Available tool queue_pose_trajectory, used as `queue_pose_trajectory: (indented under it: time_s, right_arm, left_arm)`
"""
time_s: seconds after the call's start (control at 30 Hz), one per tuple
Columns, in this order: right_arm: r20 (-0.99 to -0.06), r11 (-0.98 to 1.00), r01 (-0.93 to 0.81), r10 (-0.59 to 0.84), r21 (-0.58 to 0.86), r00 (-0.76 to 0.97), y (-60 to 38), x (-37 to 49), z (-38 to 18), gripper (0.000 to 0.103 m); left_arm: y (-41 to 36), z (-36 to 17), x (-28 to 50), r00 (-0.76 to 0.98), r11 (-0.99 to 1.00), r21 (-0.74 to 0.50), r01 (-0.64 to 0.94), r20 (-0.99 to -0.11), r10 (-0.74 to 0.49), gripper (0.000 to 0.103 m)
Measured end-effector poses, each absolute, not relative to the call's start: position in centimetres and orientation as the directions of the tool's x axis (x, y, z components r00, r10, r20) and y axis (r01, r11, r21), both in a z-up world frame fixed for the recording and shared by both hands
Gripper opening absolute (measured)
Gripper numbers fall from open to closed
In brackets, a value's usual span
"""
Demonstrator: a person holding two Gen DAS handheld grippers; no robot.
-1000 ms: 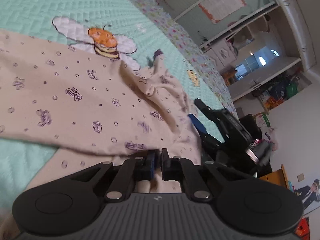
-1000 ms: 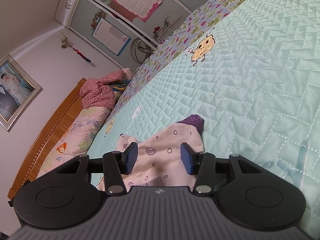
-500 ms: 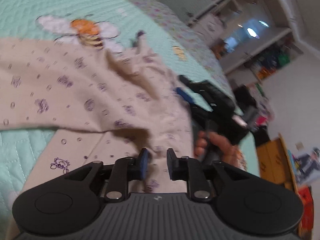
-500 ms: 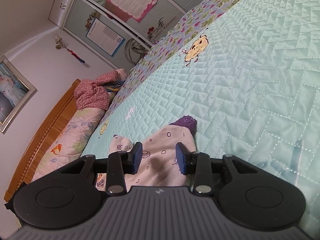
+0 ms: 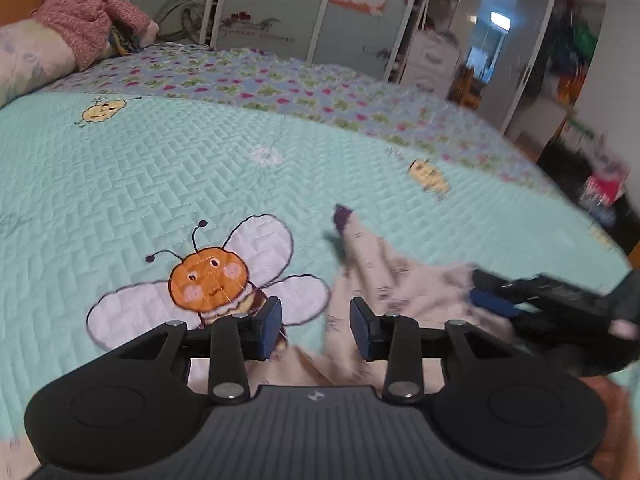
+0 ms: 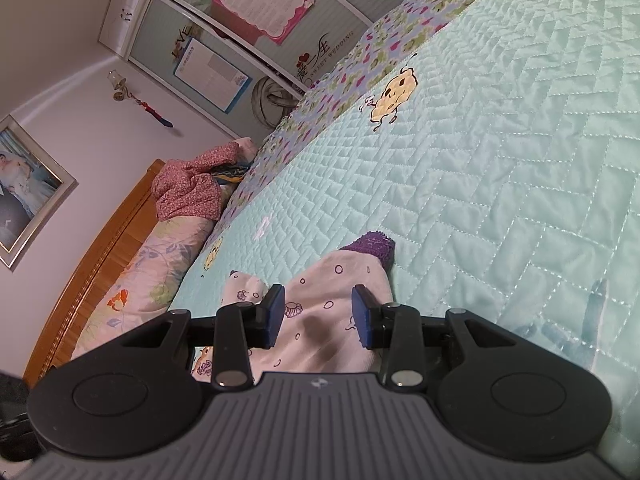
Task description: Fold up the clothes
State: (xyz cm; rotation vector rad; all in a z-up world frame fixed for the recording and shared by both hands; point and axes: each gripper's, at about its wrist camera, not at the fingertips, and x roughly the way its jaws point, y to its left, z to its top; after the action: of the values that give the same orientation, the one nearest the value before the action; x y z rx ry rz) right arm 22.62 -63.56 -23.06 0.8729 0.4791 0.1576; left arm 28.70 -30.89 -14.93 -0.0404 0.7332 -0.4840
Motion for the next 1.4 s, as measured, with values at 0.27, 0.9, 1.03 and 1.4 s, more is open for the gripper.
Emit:
queue_pose_trajectory:
  time_s: [0.27,0.9,1.03,1.4]
  right_arm:
    - [-0.337,0.637,0.059,0.325,0.768,0.883,-63.7,22.7,-23.2,0.038]
    - [-0.342,0.646,0.059,0.322,0.761,0.883,-63.5,22.7,-23.1,0.039]
    - [-0.341,0.646,0.059,0.322,0.761,0.883,-63.5,22.6,-23.1,0.039]
    - [-0.340,0.642,0.058,0.324,0.764,0.883,-63.5,22.7,-23.1,0.038]
  left_arm:
    - [-33.2,-16.4,30.8,0.609,0.866,-0.071,0.494,-0.683,-0.403,0.043]
    - [-35.0,-17.1,30.9,0.520,0.775,-0.053,0.630,-0.712,-0.472,0.035]
    - [-35.5,-16.9,31.0,0.494,0.757,-0.071,0.650,-0.717,-0.491,0.002]
    - [-33.5,-16.7,32.4,0.530,0.786,-0.005,0.618,-0.736,-0.422,0.002]
